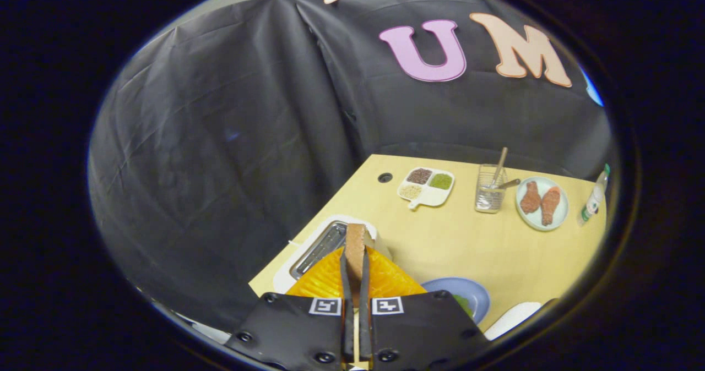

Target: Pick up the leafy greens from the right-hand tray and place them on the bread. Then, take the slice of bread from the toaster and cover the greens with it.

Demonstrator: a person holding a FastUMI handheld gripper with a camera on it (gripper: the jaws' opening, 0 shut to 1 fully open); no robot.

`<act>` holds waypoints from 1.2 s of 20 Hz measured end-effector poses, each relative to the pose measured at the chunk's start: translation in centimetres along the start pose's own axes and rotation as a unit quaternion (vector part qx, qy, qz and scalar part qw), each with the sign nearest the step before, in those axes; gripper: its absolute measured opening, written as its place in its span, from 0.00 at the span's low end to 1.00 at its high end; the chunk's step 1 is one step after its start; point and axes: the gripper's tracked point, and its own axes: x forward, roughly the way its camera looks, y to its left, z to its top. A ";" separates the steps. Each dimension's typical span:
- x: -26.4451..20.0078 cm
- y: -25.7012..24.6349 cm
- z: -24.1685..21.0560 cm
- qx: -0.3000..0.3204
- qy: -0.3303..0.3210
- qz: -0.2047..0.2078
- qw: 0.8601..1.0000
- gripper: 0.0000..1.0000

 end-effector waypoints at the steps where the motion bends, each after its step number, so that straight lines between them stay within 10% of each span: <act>1: -0.3 -0.4 -0.4 0.006 0.002 0.000 1.000 0.06; 24: 0.1 -10.8 -12.3 0.136 0.052 -0.048 0.988 0.06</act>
